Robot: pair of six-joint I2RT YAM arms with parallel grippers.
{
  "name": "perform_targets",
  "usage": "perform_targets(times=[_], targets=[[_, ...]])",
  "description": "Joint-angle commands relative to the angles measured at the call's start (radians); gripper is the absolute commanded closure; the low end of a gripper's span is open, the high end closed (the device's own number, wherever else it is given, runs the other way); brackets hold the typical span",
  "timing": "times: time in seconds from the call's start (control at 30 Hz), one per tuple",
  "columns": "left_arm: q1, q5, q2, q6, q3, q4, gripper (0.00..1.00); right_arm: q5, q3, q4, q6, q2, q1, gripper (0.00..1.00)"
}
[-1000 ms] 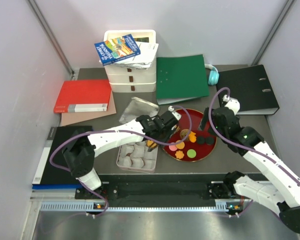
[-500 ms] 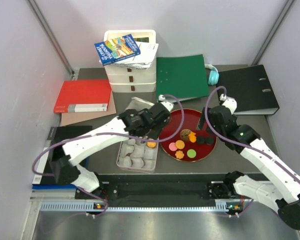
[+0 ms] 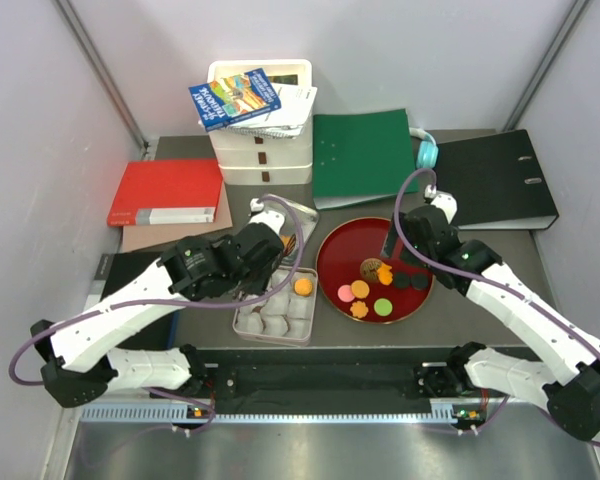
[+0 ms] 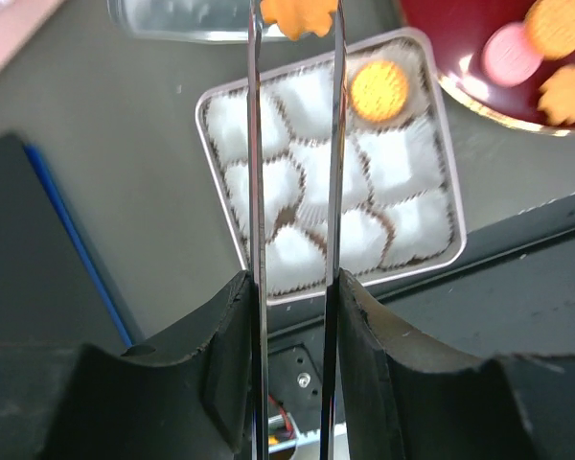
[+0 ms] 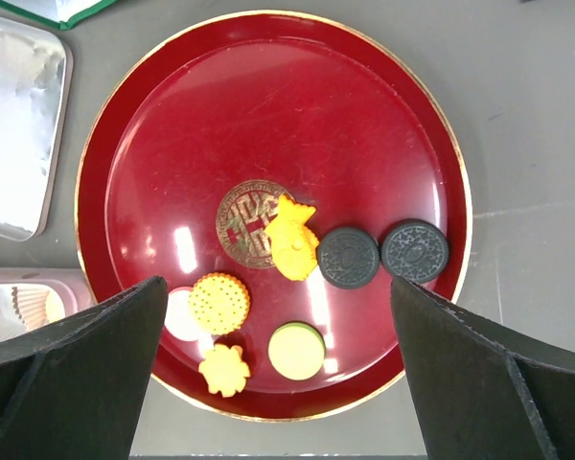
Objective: Pack the cookies
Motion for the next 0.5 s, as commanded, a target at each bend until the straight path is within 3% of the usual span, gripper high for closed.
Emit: perform_targets(times=[0.0,0.47], targets=[[-0.003,0.014,-0.052,-0.069,-0.052,-0.027,0.62,-0.020,0.046,0.040,0.019,0.000,0.010,0.01],[-0.003,0.080,-0.073,-0.079,-0.187,0.057,0.60,-0.010,0.060,0.000,0.023,-0.010,0.010,0.01]])
